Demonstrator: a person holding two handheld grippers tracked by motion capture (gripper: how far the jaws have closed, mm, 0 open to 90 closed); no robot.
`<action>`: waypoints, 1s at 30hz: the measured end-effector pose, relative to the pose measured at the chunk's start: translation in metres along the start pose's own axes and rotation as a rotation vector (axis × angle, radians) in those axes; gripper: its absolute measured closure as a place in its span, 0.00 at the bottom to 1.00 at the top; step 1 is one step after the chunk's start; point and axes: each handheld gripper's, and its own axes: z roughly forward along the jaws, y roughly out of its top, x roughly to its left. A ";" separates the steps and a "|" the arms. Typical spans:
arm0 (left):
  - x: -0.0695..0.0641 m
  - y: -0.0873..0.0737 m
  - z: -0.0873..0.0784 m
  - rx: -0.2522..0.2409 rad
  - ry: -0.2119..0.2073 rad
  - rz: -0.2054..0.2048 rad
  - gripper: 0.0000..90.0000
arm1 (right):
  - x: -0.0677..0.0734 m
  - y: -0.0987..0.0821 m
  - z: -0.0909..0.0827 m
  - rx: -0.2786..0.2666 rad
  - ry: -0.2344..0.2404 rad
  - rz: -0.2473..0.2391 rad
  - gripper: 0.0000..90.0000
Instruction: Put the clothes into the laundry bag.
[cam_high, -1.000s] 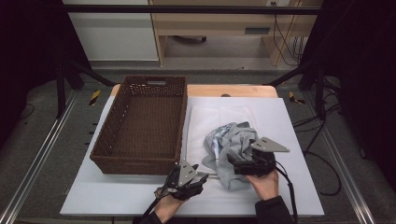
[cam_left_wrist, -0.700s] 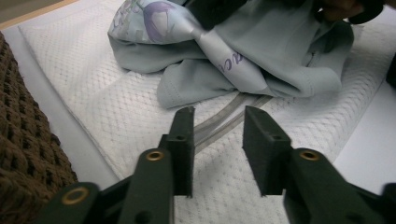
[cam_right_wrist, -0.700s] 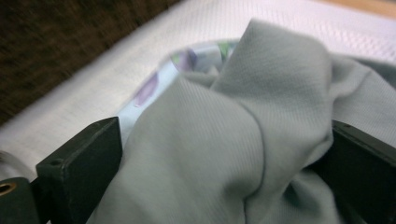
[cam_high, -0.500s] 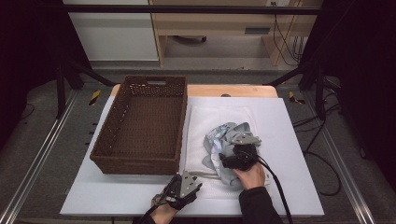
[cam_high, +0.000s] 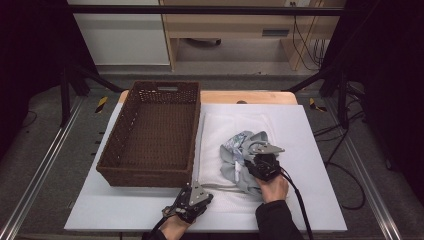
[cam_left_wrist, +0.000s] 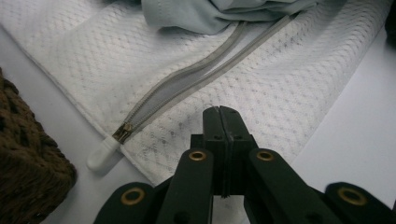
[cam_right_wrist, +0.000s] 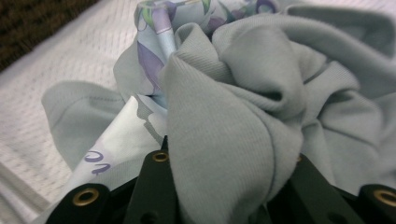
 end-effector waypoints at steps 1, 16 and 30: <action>0.000 0.000 -0.001 -0.001 0.003 0.002 1.00 | -0.002 0.001 -0.007 -0.013 -0.007 0.013 0.80; 0.002 0.002 -0.003 -0.021 -0.006 -0.006 1.00 | -0.069 -0.037 -0.094 -0.047 -0.221 0.081 0.79; 0.001 0.000 0.005 0.011 -0.013 0.001 1.00 | -0.077 -0.059 -0.092 -0.110 -0.275 0.111 0.34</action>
